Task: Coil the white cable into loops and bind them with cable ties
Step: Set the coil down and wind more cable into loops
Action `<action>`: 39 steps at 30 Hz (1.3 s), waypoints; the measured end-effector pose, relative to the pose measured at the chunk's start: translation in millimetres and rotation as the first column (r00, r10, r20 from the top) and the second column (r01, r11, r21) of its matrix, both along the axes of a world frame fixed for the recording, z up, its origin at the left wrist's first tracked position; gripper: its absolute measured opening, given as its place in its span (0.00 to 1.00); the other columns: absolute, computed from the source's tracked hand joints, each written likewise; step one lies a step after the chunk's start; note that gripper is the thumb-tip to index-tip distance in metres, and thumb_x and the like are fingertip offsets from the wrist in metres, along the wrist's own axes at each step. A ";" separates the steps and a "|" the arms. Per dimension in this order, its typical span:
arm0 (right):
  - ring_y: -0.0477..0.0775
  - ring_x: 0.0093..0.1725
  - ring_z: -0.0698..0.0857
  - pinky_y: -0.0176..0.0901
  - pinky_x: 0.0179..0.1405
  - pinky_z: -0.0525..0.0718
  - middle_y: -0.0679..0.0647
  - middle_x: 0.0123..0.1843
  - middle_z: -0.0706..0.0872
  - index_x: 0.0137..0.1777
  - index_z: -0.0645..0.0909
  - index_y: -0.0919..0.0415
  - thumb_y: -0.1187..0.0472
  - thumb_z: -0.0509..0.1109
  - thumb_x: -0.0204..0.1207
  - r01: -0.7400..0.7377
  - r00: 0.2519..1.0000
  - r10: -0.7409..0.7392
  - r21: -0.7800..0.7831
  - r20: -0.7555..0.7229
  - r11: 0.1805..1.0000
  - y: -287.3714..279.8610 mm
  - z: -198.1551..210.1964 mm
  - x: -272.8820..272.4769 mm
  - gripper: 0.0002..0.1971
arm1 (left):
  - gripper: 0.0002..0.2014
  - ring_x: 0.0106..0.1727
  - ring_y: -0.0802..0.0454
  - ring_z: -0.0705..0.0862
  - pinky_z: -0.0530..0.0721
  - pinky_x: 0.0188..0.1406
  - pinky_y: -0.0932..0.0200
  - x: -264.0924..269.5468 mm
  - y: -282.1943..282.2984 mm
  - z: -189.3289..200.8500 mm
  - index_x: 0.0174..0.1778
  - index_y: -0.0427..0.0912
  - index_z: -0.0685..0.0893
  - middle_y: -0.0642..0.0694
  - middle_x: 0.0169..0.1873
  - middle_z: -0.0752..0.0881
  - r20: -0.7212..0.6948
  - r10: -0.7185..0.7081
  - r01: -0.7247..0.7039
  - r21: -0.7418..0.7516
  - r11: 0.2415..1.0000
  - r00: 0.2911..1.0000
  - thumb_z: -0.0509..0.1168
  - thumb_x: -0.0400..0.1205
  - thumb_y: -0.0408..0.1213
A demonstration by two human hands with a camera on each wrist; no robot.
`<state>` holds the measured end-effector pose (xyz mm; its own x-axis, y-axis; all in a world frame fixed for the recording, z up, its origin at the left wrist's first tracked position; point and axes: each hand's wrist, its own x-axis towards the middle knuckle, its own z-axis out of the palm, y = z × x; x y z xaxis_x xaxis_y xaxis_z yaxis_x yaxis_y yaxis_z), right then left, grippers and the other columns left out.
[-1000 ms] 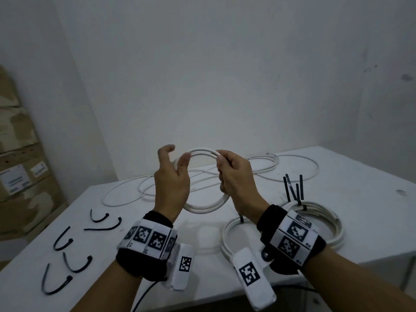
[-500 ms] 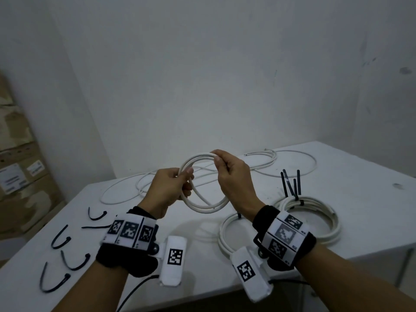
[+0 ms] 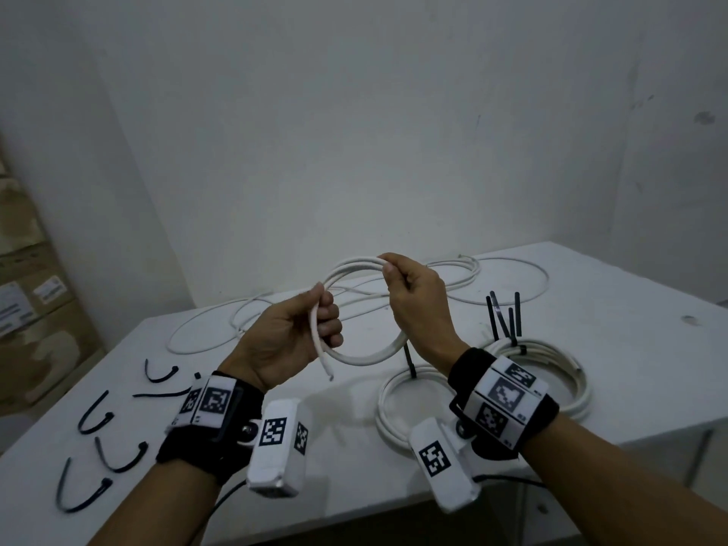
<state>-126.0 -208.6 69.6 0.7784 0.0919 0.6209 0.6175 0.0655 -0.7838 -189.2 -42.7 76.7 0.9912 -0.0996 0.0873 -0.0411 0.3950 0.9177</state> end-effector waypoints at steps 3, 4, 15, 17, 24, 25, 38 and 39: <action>0.41 0.21 0.67 0.35 0.25 0.67 0.38 0.19 0.72 0.47 0.83 0.51 0.62 0.61 0.84 -0.048 0.996 0.049 0.024 -0.068 0.999 -0.7 -0.7 2.7 0.10 | 0.10 0.27 0.52 0.72 0.81 0.33 0.57 -0.1 -3.4 -0.2 0.34 0.41 0.72 0.48 0.26 0.71 0.072 0.155 -0.169 0.268 0.948 0.985 0.69 0.74 0.32; 0.41 0.21 0.65 0.37 0.24 0.66 0.39 0.19 0.71 0.45 0.83 0.51 0.62 0.61 0.84 -0.078 0.990 0.085 0.064 -0.115 0.995 -0.9 0.2 4.1 0.10 | 0.11 0.27 0.52 0.74 0.83 0.34 0.57 -0.6 -5.3 -1.0 0.34 0.40 0.72 0.46 0.25 0.74 0.142 0.222 -0.260 0.374 0.890 0.965 0.69 0.76 0.29; 0.44 0.23 0.65 0.37 0.21 0.66 0.46 0.27 0.70 0.50 0.82 0.55 0.65 0.56 0.86 -0.309 0.833 0.436 0.368 -0.341 0.877 12.6 -6.9 -12.8 0.12 | 0.16 0.17 0.51 0.65 0.69 0.15 0.61 7.2 -30.4 -12.2 0.34 0.41 0.75 0.43 0.20 0.69 0.350 0.769 -0.841 0.127 0.526 0.534 0.71 0.79 0.46; 0.44 0.24 0.66 0.36 0.22 0.69 0.47 0.28 0.70 0.53 0.81 0.56 0.65 0.56 0.86 -0.307 0.837 0.422 0.340 -0.349 0.889 12.5 -7.8 -13.4 0.11 | 0.15 0.16 0.52 0.65 0.68 0.15 0.62 6.7 -31.2 -11.6 0.34 0.41 0.76 0.46 0.18 0.69 0.335 0.776 -0.838 0.096 0.537 0.535 0.72 0.79 0.45; 0.46 0.24 0.64 0.36 0.21 0.69 0.51 0.29 0.66 0.41 0.77 0.61 0.67 0.53 0.86 -0.214 0.812 0.365 0.351 -0.455 0.912 17.0 -15.8 -17.4 0.14 | 0.16 0.18 0.54 0.68 0.68 0.15 0.64 6.5 -21.0 -4.7 0.40 0.40 0.79 0.48 0.19 0.71 0.160 0.751 -0.756 -0.037 0.654 0.641 0.66 0.82 0.50; 0.46 0.25 0.63 0.36 0.21 0.66 0.51 0.29 0.65 0.42 0.77 0.62 0.68 0.53 0.85 -0.190 0.791 0.376 0.389 -0.484 0.901 18.7 -16.5 -17.1 0.14 | 0.16 0.19 0.54 0.69 0.70 0.15 0.64 6.0 -20.8 -4.5 0.41 0.39 0.79 0.47 0.20 0.73 0.158 0.736 -0.741 -0.031 0.670 0.659 0.65 0.83 0.50; 0.45 0.24 0.63 0.36 0.23 0.64 0.50 0.29 0.66 0.45 0.79 0.61 0.67 0.53 0.86 -0.270 0.779 0.417 0.350 -0.467 0.897 43.4 -22.9 -29.1 0.14 | 0.12 0.34 0.50 0.85 0.84 0.26 0.55 -16.7 24.2 5.4 0.47 0.36 0.81 0.36 0.38 0.87 0.399 0.570 -0.689 0.520 0.505 0.718 0.72 0.79 0.41; 0.45 0.24 0.63 0.36 0.23 0.64 0.50 0.29 0.66 0.45 0.79 0.61 0.67 0.54 0.86 -0.293 0.779 0.424 0.331 -0.462 0.897 48.4 -24.1 -31.1 0.13 | 0.13 0.31 0.49 0.85 0.83 0.25 0.55 -18.7 29.6 11.9 0.50 0.34 0.81 0.36 0.38 0.87 0.282 0.541 -0.595 0.552 0.584 0.792 0.71 0.80 0.42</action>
